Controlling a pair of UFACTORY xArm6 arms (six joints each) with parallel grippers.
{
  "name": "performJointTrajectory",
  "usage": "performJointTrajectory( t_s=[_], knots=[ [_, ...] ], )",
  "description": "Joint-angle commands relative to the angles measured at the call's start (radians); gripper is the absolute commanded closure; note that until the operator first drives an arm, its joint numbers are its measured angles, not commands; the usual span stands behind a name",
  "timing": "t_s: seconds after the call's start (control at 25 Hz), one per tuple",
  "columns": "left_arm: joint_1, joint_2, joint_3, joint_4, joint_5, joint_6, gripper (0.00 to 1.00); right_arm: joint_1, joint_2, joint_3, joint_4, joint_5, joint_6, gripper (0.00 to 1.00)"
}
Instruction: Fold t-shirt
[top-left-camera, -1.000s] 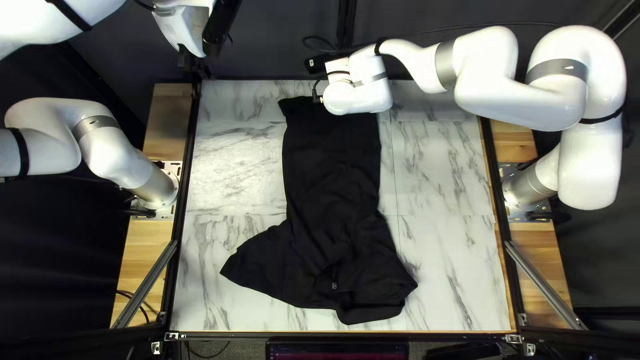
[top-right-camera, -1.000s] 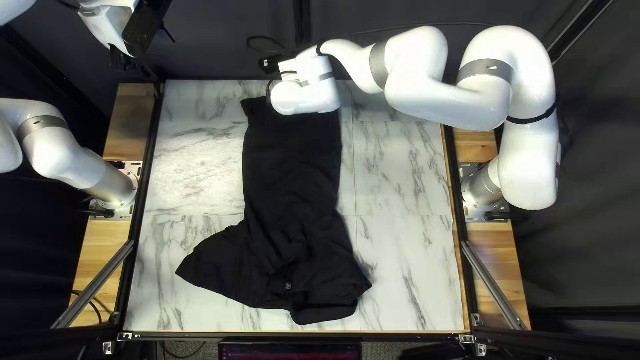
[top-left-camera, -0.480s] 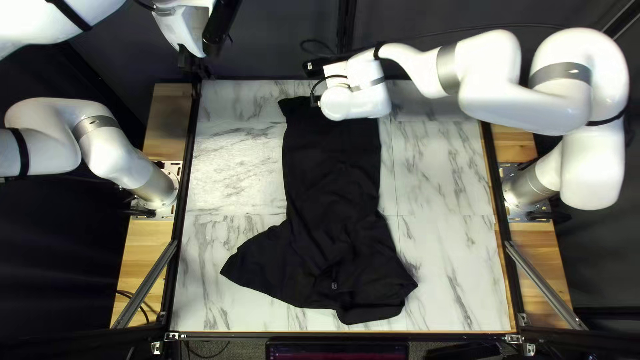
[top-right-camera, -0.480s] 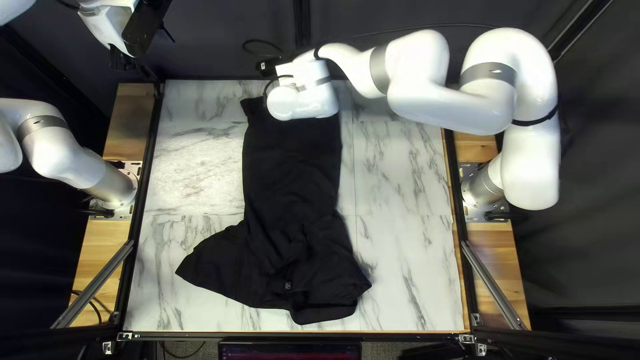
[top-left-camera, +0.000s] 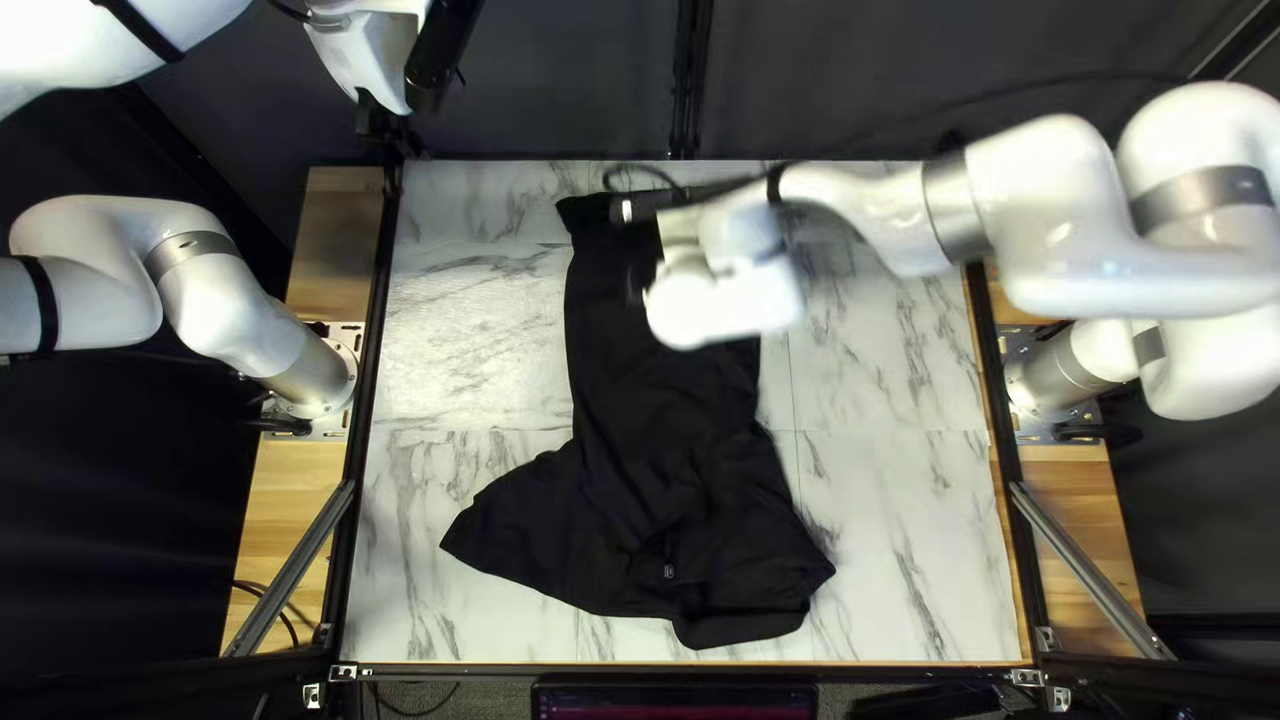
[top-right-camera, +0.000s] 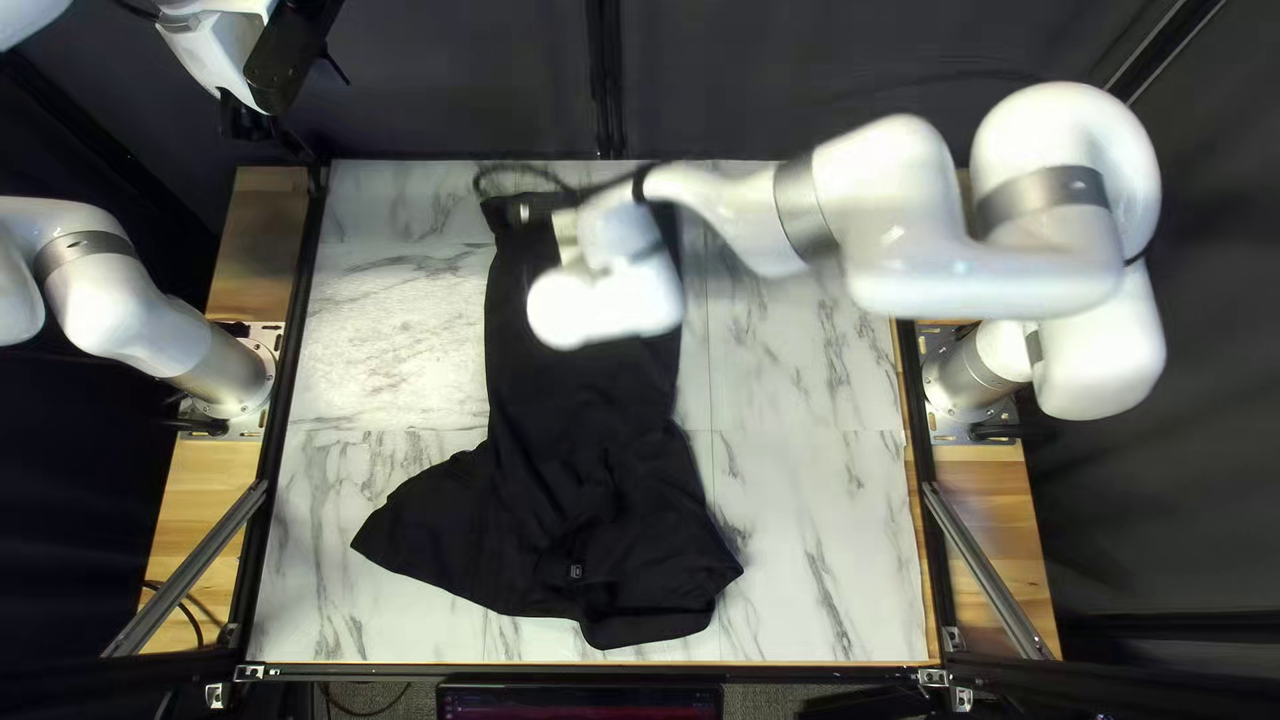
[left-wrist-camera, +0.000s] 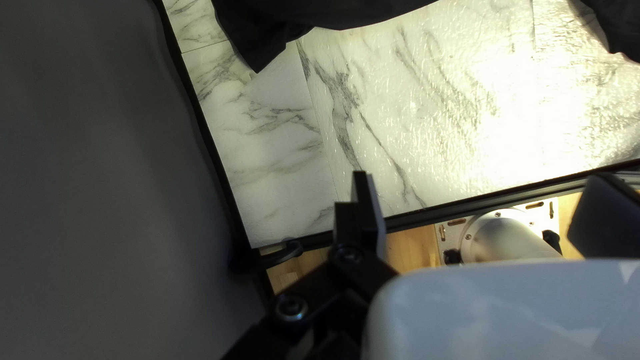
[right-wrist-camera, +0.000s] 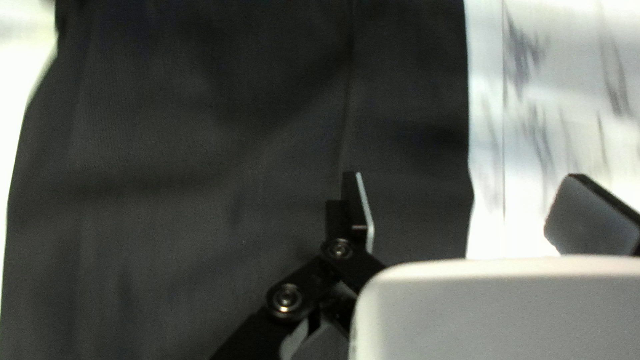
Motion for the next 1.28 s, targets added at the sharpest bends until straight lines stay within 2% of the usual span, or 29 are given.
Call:
performJointTrajectory(
  t_s=[0.04,0.44,0.48,0.52,0.68,0.88,1.28],
  knots=[
    [0.0,0.0,0.0,0.0,0.0,0.0,0.0,0.023,-0.073,0.041,0.083,-0.049,-0.004,0.0],
    [0.0,0.0,0.0,0.0,0.0,0.0,0.0,0.023,-0.073,0.041,0.083,-0.049,-0.004,0.0],
    [0.0,0.0,0.0,0.0,0.0,0.0,0.0,-0.014,-0.091,0.076,0.059,-0.114,-0.063,0.0],
    [0.0,0.0,0.0,0.0,0.0,0.0,0.0,-0.023,-0.098,0.087,0.052,-0.136,-0.085,0.0],
    [0.0,0.0,0.0,0.0,0.0,0.0,0.0,-0.077,-0.183,0.179,0.01,-0.264,-0.33,0.0],
    [0.0,0.0,0.0,0.0,0.0,0.0,0.0,-0.042,-0.286,0.323,0.012,-0.432,-0.642,0.0],
    [0.0,0.0,0.0,0.0,0.0,0.0,0.0,-0.04,-0.288,0.327,0.013,-0.439,-0.657,0.0]
  ],
)
